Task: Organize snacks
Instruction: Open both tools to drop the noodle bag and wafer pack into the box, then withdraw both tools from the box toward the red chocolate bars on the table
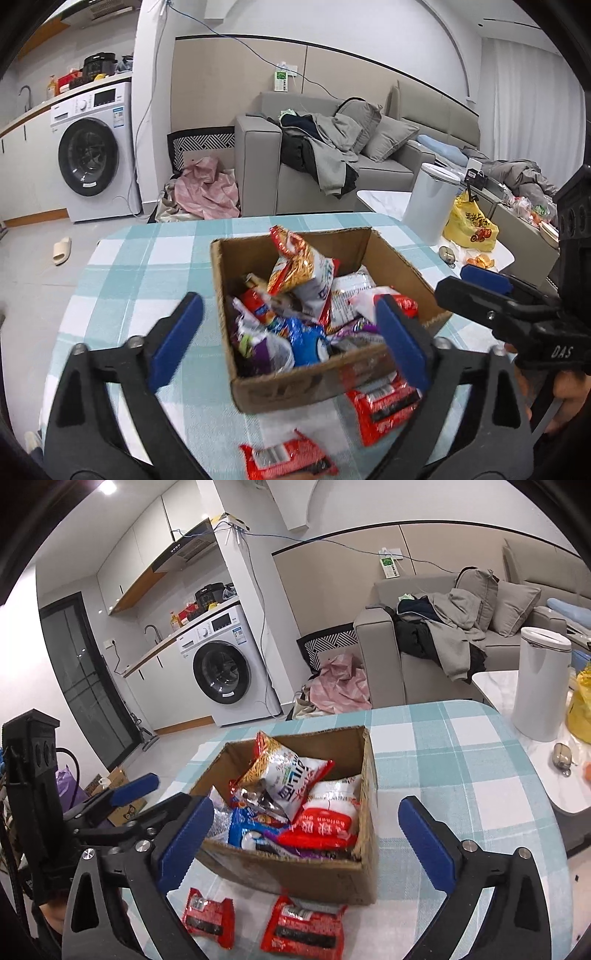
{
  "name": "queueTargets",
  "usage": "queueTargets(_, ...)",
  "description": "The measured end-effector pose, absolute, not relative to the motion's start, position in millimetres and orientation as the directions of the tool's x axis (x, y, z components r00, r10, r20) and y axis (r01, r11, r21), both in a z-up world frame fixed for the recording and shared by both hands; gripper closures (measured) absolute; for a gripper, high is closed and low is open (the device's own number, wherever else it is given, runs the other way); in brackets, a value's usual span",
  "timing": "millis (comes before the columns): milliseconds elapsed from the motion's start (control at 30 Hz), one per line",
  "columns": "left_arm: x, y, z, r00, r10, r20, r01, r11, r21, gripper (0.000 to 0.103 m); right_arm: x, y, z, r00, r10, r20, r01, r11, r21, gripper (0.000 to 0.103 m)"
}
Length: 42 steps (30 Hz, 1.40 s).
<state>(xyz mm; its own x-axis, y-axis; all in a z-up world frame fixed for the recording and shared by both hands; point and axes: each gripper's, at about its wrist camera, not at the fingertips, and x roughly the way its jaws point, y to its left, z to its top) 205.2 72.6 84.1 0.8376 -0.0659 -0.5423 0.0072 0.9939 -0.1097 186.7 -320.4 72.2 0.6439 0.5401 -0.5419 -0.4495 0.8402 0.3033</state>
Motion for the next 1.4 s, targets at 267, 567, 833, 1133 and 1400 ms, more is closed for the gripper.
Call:
queueTargets(267,155,84,74,0.829,-0.036,-0.557,-0.032,0.993,-0.113,0.001,161,-326,61,0.627,0.520,-0.580,-0.445,0.850,0.280,0.000)
queueTargets(567,121,86,56,0.807,-0.002,-0.590,-0.069,0.993,-0.098,0.001,139,-324,44,0.599,0.501,-0.624,-0.445,0.857,0.261,0.000)
queueTargets(833,106,87,33,0.778,0.020,-0.628,-0.110,0.988,-0.104,0.001,126,-330,19,0.566,0.468,-0.678,-0.442,0.867,0.229,0.000)
queueTargets(1133,117,81,3,0.731,0.018,-0.682,-0.115,0.989,-0.097,0.001,130,-324,-18,0.508,0.418,-0.754,-0.417,0.885,0.210,0.000)
queueTargets(1400,128,78,-16,0.690,0.009,-0.724,-0.113,0.989,-0.096,0.001,130,-307,-38,0.466,0.406,-0.786,-0.439,0.878,0.193,0.000)
